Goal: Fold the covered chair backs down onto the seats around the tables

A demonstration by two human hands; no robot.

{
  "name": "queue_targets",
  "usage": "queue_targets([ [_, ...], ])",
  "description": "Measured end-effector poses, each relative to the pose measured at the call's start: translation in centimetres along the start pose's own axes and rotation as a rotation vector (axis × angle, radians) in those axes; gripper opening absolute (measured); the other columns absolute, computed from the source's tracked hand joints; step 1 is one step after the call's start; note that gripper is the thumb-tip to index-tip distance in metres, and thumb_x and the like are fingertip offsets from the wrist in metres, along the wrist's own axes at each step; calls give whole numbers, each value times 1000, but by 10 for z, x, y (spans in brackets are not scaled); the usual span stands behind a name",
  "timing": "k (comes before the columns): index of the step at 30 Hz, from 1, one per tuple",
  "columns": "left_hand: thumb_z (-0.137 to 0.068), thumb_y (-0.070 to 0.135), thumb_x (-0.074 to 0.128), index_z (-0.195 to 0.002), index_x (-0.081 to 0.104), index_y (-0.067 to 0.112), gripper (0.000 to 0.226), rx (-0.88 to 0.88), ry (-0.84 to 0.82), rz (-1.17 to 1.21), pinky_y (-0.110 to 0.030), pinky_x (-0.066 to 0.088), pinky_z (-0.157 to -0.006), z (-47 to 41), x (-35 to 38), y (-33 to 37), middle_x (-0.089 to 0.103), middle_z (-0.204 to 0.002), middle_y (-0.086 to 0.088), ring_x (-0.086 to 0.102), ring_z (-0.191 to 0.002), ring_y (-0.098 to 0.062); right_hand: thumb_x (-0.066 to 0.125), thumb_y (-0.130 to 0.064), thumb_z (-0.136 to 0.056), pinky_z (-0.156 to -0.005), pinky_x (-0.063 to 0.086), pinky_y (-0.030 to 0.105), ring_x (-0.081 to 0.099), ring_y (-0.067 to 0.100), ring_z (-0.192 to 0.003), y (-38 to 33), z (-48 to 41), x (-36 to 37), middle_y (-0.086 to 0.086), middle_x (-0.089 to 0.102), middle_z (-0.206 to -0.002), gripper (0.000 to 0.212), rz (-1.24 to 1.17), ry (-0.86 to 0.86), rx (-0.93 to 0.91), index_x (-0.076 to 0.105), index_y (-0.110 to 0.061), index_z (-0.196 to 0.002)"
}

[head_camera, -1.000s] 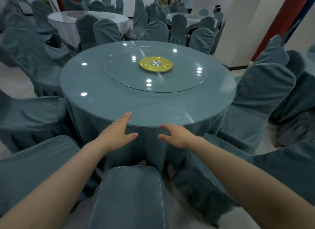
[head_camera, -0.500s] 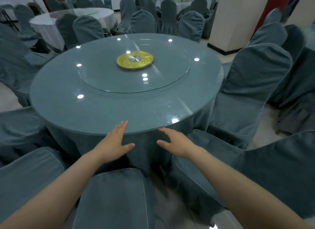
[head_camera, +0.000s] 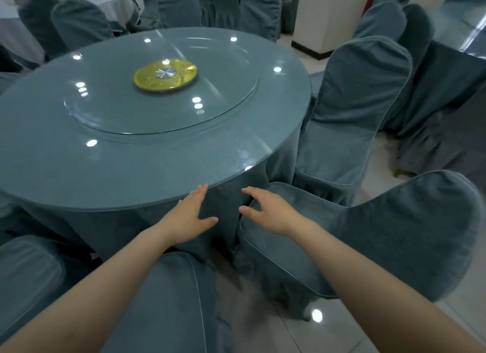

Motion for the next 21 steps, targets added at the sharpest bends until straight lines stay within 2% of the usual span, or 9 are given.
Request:
queue_targets([
  [3, -89, 36, 60, -151, 3, 17, 87, -12, 24, -21, -40, 12, -118, 2, -12, -3, 6, -159, -1, 8, -145, -13, 52, -46, -93, -107, 30, 28, 39, 16, -133, -9, -12, 0, -4, 33, -153, 61, -4, -23, -16, 33, -22, -146],
  [6, -89, 36, 60, -151, 2, 16, 87, -24, 72, -21, -38, 11, -118, 6, -27, -10, 5, -159, -1, 7, -145, -12, 52, -47, -93, -109, 27, 28, 33, 15, -138, -21, -29, -2, -3, 34, -152, 62, 31, -57, -52, 33, -21, -146],
  [9, -90, 35, 59, -151, 1, 16, 86, -34, 104, 5, -32, 10, -118, 12, -44, -19, 4, -159, -1, 7, -145, -12, 52, -46, -93, -109, 28, 27, 35, 14, -137, -39, -49, -4, -3, 39, -149, 61, 68, -64, -84, 35, -20, -145],
  [15, -90, 35, 59, -151, 0, 18, 86, -56, 132, 10, -38, 12, -118, 33, -77, -56, 5, -159, 0, 8, -145, -13, 53, -47, -92, -109, 26, 28, 35, 16, -137, -93, -81, 8, -2, 39, -149, 62, 106, -67, -121, 36, -19, -145],
  [21, -89, 38, 59, -151, 2, 21, 86, -83, 154, 30, -29, 12, -117, 54, -93, -89, 9, -158, 1, 11, -144, -11, 53, -45, -93, -109, 25, 28, 34, 17, -137, -137, -102, 37, 0, 37, -151, 62, 156, -133, -192, 35, -18, -146],
])
Point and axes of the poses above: each hand's wrist, its own z-axis away from the middle knuckle, its own x-axis out of the palm, y = z × x, the point moved 1 cm from there along -z, towards the middle knuckle
